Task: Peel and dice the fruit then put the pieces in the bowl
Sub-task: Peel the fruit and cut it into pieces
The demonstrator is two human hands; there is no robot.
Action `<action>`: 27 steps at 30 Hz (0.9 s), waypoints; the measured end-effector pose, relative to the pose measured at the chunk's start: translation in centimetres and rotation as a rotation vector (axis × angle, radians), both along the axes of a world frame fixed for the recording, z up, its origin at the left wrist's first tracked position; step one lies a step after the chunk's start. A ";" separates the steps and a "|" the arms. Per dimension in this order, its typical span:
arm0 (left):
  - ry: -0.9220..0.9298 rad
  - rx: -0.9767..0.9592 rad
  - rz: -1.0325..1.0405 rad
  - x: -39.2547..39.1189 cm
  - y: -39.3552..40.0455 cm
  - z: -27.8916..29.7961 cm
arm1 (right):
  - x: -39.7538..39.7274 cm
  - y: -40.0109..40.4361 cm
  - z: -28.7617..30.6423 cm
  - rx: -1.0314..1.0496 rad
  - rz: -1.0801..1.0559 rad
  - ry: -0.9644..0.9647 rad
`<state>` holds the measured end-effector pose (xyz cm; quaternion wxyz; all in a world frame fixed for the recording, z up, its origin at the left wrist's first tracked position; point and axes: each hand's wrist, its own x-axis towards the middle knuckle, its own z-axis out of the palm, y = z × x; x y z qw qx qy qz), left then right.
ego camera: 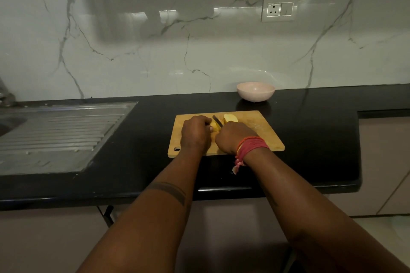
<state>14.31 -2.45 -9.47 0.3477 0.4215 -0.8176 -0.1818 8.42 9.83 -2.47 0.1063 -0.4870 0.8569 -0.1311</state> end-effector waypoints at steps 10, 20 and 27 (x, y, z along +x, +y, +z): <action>-0.019 -0.064 -0.048 0.1 -0.4 -0.4 | 0.1 -3.9 -0.7 0.039 0.061 0.042; 0.003 -0.028 -0.014 -0.1 -0.5 -0.5 | 0.1 -3.2 -0.4 0.149 0.184 0.146; 0.043 0.027 0.017 -0.3 -0.4 -0.4 | 0.0 -1.5 -1.0 0.091 0.063 0.004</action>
